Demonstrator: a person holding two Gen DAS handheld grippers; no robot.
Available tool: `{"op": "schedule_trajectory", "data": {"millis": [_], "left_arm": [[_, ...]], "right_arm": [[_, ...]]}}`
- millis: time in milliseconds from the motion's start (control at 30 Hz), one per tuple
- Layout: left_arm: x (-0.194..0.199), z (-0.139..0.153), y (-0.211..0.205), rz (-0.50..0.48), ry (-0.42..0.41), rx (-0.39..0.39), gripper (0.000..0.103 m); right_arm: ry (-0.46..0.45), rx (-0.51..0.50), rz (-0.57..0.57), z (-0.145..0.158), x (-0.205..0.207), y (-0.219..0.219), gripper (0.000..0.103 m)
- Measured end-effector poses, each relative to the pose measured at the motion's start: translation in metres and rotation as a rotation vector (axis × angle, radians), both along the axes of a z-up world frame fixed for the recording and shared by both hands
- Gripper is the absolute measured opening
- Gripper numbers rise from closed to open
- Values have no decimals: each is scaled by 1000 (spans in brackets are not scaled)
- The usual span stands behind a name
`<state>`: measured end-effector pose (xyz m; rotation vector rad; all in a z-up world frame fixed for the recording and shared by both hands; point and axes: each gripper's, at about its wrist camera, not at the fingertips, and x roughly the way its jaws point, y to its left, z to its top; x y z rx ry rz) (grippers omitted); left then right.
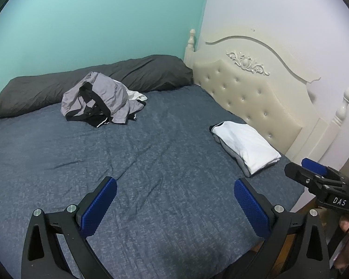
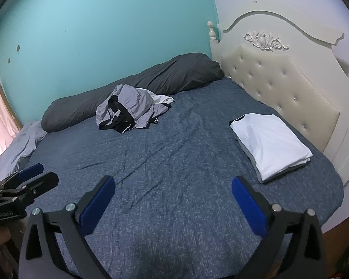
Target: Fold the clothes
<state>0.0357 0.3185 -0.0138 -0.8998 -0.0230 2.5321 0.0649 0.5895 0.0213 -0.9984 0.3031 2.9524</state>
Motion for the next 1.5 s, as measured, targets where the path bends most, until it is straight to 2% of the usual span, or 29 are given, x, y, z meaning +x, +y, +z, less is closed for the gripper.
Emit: {"op": "schedule_trajectory", "data": {"millis": [433, 800, 1500], "left_arm": [[22, -2, -4, -3, 17, 1, 103], [41, -6, -16, -3, 23, 2, 103], [64, -2, -14, 27, 56, -40, 103]], "right_arm": [[41, 8, -11, 6, 29, -11, 102], [46, -1, 0, 6, 49, -17, 102], [39, -6, -14, 0, 72, -22, 102]]}}
